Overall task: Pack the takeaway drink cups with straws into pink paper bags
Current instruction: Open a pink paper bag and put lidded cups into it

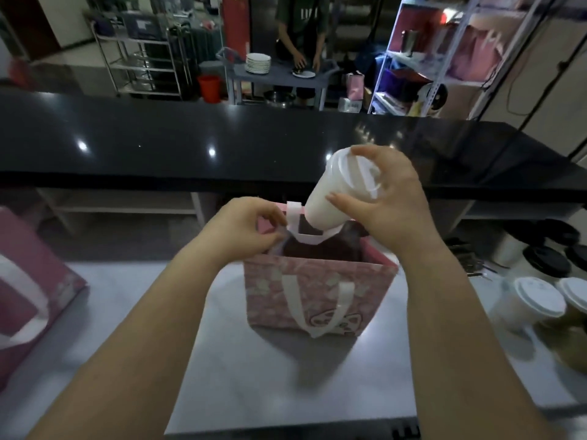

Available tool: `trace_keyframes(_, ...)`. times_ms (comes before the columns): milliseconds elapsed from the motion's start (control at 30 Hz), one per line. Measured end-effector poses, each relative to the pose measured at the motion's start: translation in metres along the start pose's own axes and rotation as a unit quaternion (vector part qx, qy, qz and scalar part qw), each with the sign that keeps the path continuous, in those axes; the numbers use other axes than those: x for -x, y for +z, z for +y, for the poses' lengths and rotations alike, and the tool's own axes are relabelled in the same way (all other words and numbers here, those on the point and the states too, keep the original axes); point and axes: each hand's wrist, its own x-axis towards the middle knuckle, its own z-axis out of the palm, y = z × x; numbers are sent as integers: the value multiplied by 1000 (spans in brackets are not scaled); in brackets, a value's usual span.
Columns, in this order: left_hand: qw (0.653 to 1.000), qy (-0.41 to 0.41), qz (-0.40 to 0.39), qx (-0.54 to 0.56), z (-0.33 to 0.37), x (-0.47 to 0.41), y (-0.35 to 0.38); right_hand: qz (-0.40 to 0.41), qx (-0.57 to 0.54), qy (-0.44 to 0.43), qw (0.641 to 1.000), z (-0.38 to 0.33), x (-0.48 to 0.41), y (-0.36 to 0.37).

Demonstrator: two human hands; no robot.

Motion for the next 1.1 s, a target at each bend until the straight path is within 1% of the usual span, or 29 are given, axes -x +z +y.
trace_keyframes(100, 998, 42, -49, -12, -15, -7, 1, -18, 22, 17, 999, -12, 5, 19)
trace_keyframes(233, 992, 39, -117, -30, -29, -15, 2, -51, 49, 60, 996, -18, 15, 32)
trace_keyframes(367, 981, 39, -191, -15, -36, -15, 8, -45, 123, 55, 990, -15, 34, 47)
trace_keyframes(500, 974, 45, -220, -41, -36, -9, 16, -84, 117, 76, 987, -5, 48, 43)
trace_keyframes(600, 970, 54, -221, -83, -33, -2, 20, -148, 115, 92, 978, 2, 51, 33)
trace_keyframes(700, 968, 55, -220, -109, -31, 6, 21, -236, 159, 144, 948, 10, 54, 25)
trace_keyframes(800, 965, 55, -228, -119, -28, 10, 20, -311, 237, 195, 900, 18, 58, 29)
trace_keyframes(867, 962, 61, -235, -122, -23, 12, 23, -337, 312, 208, 864, 20, 55, 40)
trace_keyframes(967, 961, 54, -241, -123, -18, 17, 31, -347, 449, 180, 803, 19, 44, 63)
trace_keyframes(1000, 962, 47, -240, -122, -18, 19, 33, -344, 474, 166, 793, 19, 42, 72)
trace_keyframes(1033, 964, 39, -237, -117, -18, 20, 33, -339, 481, 153, 794, 21, 40, 80)
trace_keyframes(1100, 970, 30, -222, -89, -21, 22, 33, -336, 453, 139, 814, 26, 40, 95)
